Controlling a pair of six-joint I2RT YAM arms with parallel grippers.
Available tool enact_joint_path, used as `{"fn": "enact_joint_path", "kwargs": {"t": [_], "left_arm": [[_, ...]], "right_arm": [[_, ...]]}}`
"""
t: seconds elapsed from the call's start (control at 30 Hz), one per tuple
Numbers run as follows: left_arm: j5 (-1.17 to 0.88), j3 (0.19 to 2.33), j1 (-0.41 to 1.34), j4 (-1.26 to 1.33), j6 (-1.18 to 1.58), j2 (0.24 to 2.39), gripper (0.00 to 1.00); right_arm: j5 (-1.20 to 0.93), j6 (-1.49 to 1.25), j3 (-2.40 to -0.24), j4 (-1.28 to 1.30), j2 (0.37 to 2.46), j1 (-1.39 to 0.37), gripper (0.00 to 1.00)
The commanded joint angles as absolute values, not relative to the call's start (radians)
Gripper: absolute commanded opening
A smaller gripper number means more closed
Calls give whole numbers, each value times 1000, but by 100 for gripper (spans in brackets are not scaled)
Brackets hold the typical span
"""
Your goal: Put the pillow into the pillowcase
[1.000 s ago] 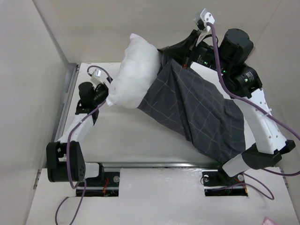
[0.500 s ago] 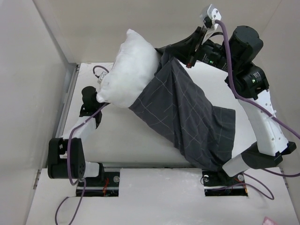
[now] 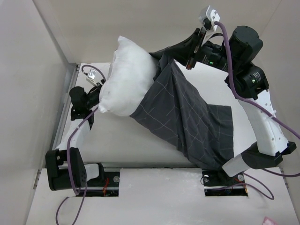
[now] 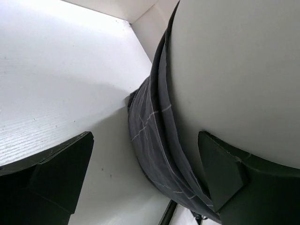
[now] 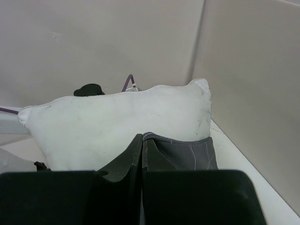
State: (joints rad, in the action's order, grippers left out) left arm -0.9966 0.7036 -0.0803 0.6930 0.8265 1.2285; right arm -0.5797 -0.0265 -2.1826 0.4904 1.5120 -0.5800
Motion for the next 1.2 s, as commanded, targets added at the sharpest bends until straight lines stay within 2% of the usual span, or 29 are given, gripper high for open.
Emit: {"fn": "enact_joint_path", "kwargs": {"t": [0.0,0.13,0.37,0.47,0.5,0.63,0.67,0.73,0.77,0.83,0.87,0.93,0.97,1.0,1.07,1.17], "left_arm": [[-1054,755,-81,718,807,1206,94],[-1063,755,-69,672,775,1183,95],[-905,719,152,529,657,1126,95],[-871,730,250,524,634,1195,82],[-885,741,293,564,634,1236,77],[-824,804,379,553,643,1299,11],[-786,825,379,516,628,1299,0],[-715,868,379,448,595,1240,0],[-610,891,379,407,577,1206,0],[-466,1003,379,313,502,1136,0],[-299,1052,379,229,474,1080,0],[-148,1170,379,155,410,1063,0],[-59,1307,379,90,353,1063,0],[-39,1383,379,62,327,1081,0],[-28,1611,379,0,292,1126,0],[-118,1773,379,-49,244,1216,0]], "right_arm": [[-609,-12,-2206,353,1479,-581,0],[-606,-12,-2206,353,1479,-581,0],[-626,-12,-2217,350,1488,-581,0],[-637,-12,-2217,350,1488,-581,0],[-637,-12,-2217,350,1497,-581,0],[-637,-21,-2217,350,1497,-601,0],[-615,-21,-2217,350,1497,-601,0],[-575,-21,-2204,350,1497,-601,0],[-498,-21,-2191,350,1485,-601,0],[-389,-8,-2163,365,1470,-601,0],[-324,9,-2152,377,1457,-601,0],[-116,35,-2152,406,1457,-601,0],[-45,72,-2152,438,1476,-601,0],[80,84,-2166,452,1486,-601,0],[161,107,-2148,462,1486,-601,0],[146,117,-2053,414,1453,-601,0]]}}
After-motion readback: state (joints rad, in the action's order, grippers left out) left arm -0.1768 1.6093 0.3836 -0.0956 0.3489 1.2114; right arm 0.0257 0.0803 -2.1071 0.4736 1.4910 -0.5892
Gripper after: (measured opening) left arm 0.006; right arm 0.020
